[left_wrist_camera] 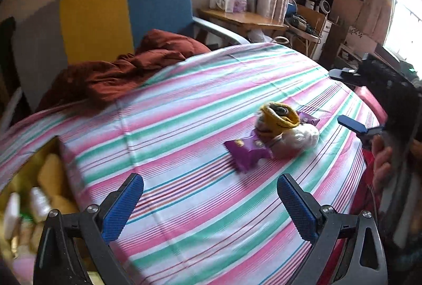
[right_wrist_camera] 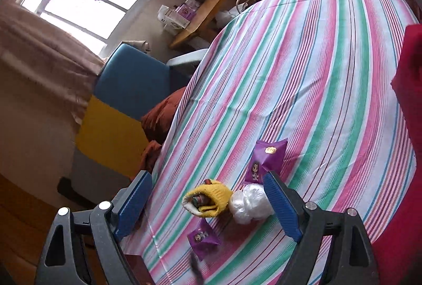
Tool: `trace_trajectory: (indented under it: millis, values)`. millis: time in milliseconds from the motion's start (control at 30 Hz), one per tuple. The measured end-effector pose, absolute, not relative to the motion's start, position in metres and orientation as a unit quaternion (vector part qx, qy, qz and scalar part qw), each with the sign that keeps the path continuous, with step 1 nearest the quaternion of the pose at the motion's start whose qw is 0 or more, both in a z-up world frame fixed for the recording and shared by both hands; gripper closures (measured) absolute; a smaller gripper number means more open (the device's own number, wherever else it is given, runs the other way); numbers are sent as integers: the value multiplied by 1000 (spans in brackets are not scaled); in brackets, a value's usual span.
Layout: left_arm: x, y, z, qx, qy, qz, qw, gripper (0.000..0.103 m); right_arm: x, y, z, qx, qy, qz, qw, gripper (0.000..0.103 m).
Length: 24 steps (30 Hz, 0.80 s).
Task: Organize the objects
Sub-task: 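Move both open tools from the gold tray toward the remaining items, then grasp a purple snack packet with the left gripper while the right grasps the yellow sock roll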
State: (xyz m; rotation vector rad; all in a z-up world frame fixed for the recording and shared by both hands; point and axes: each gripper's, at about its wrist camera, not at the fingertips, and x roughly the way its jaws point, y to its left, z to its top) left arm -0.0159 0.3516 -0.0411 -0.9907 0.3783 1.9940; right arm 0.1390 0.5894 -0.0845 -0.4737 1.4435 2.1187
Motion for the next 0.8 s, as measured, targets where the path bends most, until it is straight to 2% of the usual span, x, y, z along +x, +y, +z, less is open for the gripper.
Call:
trace_trajectory:
  millis: [333, 667, 700, 767, 800]
  values:
    - [-35, 412, -76, -450, 124, 773, 430, 2, 120, 586, -86, -210, 521, 794, 233, 14]
    - [-39, 458, -98, -457, 144, 771, 420, 3, 109, 582, -88, -239, 505, 800, 217, 14]
    - [-39, 461, -100, -453, 150, 772, 419, 5, 109, 581, -89, -243, 504, 800, 216, 14]
    - [-40, 464, -105, -451, 165, 772, 417, 21, 106, 580, -90, -252, 502, 799, 213, 14]
    - [-41, 465, -108, -455, 170, 768, 418, 24, 105, 580, -91, -256, 501, 799, 212, 14]
